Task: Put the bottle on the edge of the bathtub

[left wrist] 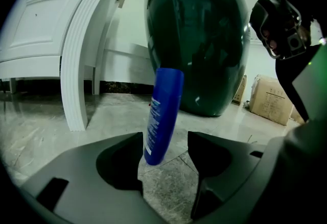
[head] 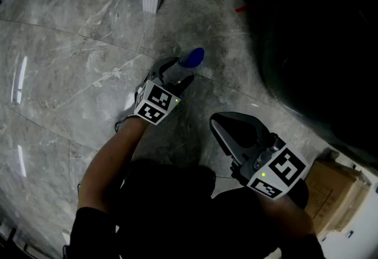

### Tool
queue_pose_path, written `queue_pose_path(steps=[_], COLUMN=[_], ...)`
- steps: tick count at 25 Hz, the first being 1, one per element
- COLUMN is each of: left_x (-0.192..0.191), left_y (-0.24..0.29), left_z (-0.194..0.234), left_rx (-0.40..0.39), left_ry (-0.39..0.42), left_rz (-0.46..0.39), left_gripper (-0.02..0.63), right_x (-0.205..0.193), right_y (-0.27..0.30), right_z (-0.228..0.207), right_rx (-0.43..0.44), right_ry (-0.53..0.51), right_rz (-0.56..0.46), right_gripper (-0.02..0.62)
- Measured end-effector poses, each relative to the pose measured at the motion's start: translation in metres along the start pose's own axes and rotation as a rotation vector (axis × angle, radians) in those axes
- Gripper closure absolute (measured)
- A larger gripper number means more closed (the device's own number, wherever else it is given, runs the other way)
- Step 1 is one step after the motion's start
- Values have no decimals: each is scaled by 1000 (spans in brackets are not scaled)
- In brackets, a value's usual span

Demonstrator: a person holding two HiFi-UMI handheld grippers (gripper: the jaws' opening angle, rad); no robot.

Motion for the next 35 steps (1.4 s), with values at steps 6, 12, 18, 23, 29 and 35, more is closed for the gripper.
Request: queue_pose_path(steps=[6,12,18,23,29,35], left_x=[9,24,23,21,18,20], left_y=[-3,9,9,3,1,-8], left_z=[4,3,4,10,5,4], left_rx=[0,19,16,30,-2,-6], left_ry=[16,86,46,16,6,9], left_rz=[-2,9,-10,-16,-8,-8], left_gripper=[351,419,439,448,451,434], right_x=[0,1,-5,4,1,1], right_y=[-4,-1,1,-2,2,6], right_z=[2,6,7,2,-2,-2], right_rx=[-19,-15,-9,-6,-20,-21], right_ry=[-4,11,31,46,38,13], right_rz=[6,8,11,-15,1,4], right_gripper=[566,566,566,566,566,566])
Point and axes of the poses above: the fingertips, and each gripper's own axes: y forward along the fingers, z to its left, x out of its top, the point moved 4 cm from there along -y, backward along the fingers, and after that the axes turned 3 degrees about -y, right-handed, at the moved point
